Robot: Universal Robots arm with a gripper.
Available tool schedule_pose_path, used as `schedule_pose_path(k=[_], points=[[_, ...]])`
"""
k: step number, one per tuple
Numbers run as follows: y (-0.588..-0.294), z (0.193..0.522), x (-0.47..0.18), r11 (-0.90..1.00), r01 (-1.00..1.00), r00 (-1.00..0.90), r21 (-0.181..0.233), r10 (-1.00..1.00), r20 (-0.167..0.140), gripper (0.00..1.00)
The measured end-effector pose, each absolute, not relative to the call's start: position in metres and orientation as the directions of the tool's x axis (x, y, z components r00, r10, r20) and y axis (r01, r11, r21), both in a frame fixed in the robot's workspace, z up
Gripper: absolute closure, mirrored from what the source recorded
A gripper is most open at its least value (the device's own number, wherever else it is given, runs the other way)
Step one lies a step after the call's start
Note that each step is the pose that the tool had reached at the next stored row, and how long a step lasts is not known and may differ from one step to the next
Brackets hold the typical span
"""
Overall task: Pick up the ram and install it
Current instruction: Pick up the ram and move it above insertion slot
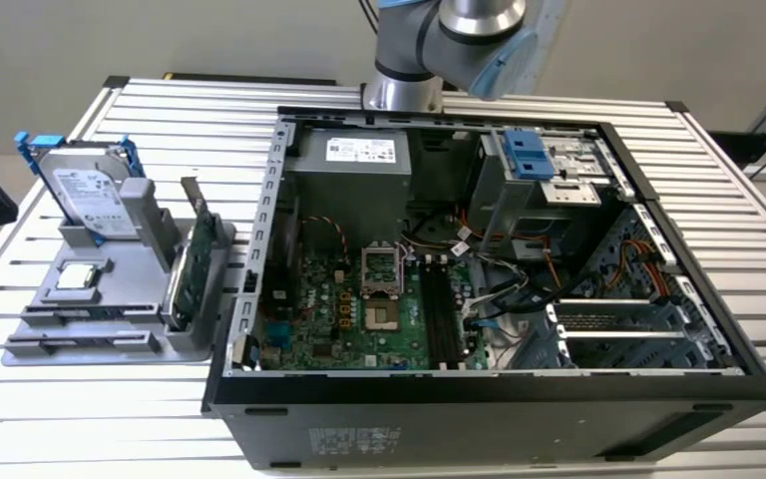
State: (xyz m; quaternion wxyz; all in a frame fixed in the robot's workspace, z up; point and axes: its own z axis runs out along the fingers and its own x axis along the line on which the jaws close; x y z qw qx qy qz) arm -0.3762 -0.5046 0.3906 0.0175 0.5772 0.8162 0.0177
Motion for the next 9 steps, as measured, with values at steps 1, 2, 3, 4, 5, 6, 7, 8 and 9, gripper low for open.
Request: schedule_pose_path(k=[1,2,3,4,5,6,7,8,9], points=[[-0.5046,0.3906,-0.3762,0.323,0.945,-0.323,0.049,0.946,-0.008,1.00],[-0.5046,0.3906,-0.3762,0.314,0.948,-0.314,0.049,0.950,-0.008,1.00],[-0.5046,0.3906,-0.3762,0.305,0.951,-0.305,0.049,0.952,-0.008,1.00],[-0.5046,0.3906,-0.3763,0.297,0.954,-0.296,0.049,0.955,-0.008,1.00],[-0.5046,0.3906,-0.3763,0.289,0.956,-0.289,0.049,0.957,-0.008,1.00],[-0.5046,0.3907,-0.3763,0.281,0.958,-0.281,0.049,0.960,-0.008,1.00],[-0.5046,0.3906,-0.3763,0.275,0.960,-0.274,0.049,0.962,-0.008,1.00],[-0.5046,0.3906,-0.3764,0.268,0.962,-0.268,0.049,0.963,-0.008,1.00],[-0.5046,0.3907,-0.3764,0.261,0.964,-0.261,0.049,0.965,-0.008,1.00]])
